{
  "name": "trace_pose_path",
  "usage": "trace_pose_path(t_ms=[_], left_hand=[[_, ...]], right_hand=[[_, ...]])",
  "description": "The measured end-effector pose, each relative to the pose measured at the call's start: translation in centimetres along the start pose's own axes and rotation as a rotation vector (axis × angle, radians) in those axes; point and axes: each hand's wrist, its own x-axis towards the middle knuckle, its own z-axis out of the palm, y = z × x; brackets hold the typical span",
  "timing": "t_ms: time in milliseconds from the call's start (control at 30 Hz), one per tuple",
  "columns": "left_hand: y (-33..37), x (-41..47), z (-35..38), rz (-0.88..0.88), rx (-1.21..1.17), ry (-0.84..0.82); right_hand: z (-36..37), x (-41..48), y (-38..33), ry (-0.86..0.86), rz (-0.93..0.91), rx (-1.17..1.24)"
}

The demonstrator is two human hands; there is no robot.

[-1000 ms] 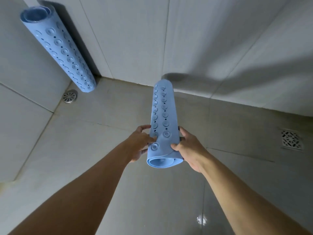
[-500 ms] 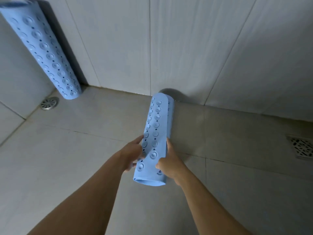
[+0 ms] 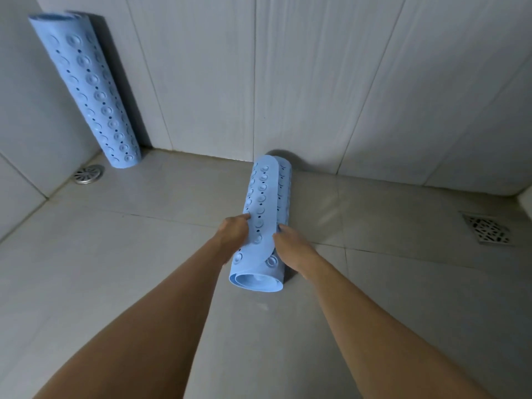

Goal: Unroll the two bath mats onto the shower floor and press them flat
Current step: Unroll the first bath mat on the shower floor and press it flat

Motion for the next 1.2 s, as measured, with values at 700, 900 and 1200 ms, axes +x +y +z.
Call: trace_pose_path(t_ms=[700, 900, 1200], left_hand=[[-5.5, 3.7, -1.6, 0.138, 1.263, 0.186], [-5.6, 4.0, -0.5, 0.143, 1.490, 0.261], [-8.3, 5.1, -0.4, 0.179, 1.168, 0.046]], right_hand=[[3.0, 2.3, 1.6, 0.315, -0.115, -0.450], [3.2, 2.8, 2.0, 0.299, -0.107, -0.480], [1.5, 1.9, 2.1, 0.390, -0.045, -0.483]])
